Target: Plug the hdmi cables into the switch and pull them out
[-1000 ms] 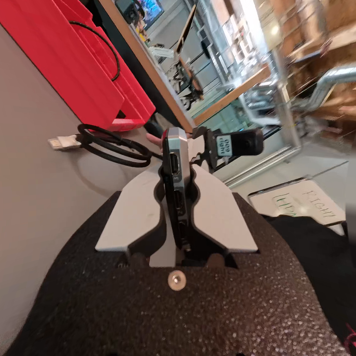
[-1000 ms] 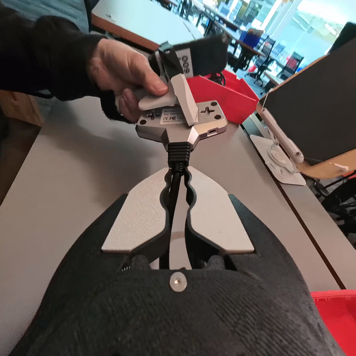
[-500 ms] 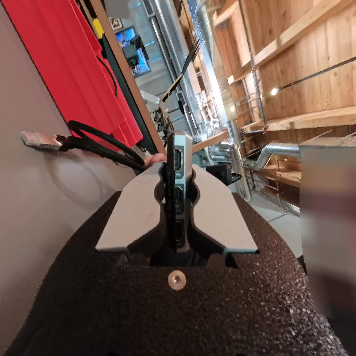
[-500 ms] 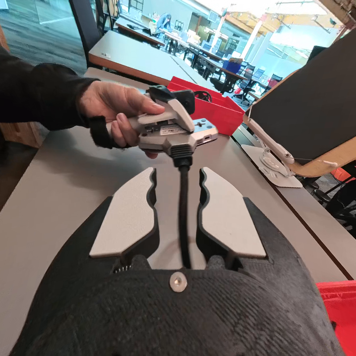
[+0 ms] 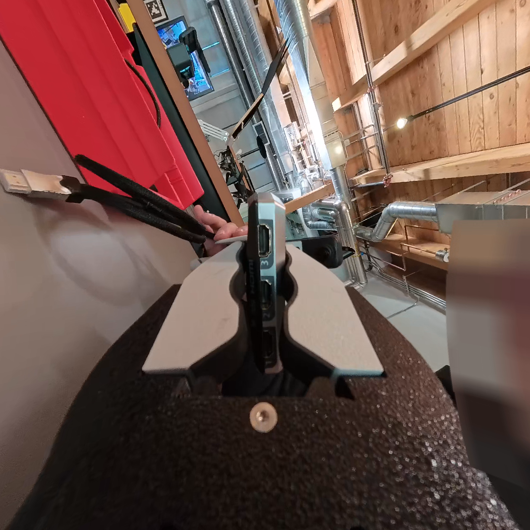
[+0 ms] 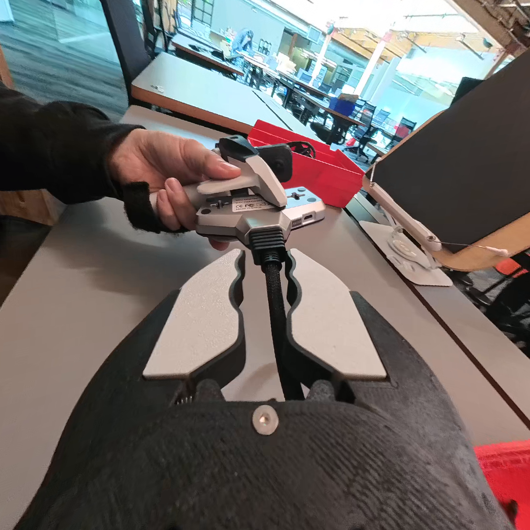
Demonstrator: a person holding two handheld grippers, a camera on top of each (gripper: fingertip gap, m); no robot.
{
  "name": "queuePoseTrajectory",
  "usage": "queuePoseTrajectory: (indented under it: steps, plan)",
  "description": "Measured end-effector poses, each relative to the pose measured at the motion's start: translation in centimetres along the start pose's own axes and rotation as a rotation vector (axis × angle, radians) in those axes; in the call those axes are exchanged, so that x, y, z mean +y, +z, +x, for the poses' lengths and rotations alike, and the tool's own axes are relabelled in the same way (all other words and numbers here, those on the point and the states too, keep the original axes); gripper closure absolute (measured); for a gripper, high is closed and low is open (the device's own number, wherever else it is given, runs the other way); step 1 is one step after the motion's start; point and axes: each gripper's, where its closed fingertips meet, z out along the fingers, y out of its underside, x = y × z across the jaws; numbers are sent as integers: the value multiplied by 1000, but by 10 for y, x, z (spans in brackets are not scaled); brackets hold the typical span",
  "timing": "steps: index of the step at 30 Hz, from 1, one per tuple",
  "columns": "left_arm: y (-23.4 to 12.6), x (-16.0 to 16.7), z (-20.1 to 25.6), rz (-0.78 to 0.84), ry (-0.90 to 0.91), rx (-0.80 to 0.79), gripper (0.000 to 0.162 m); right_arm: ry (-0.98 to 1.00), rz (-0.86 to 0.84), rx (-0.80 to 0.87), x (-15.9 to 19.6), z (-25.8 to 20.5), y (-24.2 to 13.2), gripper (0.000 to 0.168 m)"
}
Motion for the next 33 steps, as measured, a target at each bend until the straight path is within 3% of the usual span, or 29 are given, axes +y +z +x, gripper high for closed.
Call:
queuePoseTrajectory:
  steps: [11,13,29,33]
  plan:
    - [0,3,-2,-25,-19,6,141,57,61,-44,0,-2,-8,146]
    - [-2,0,1,-20,-34,22,141,61,97,-42,-4,1,-14,156]
    - [-4,0,10,-36,46,22,141,4,107,-36,-12,-1,-10,156]
    - [-9,-7,18,-40,171,-26,127,84,176,-62,-13,1,-15,156]
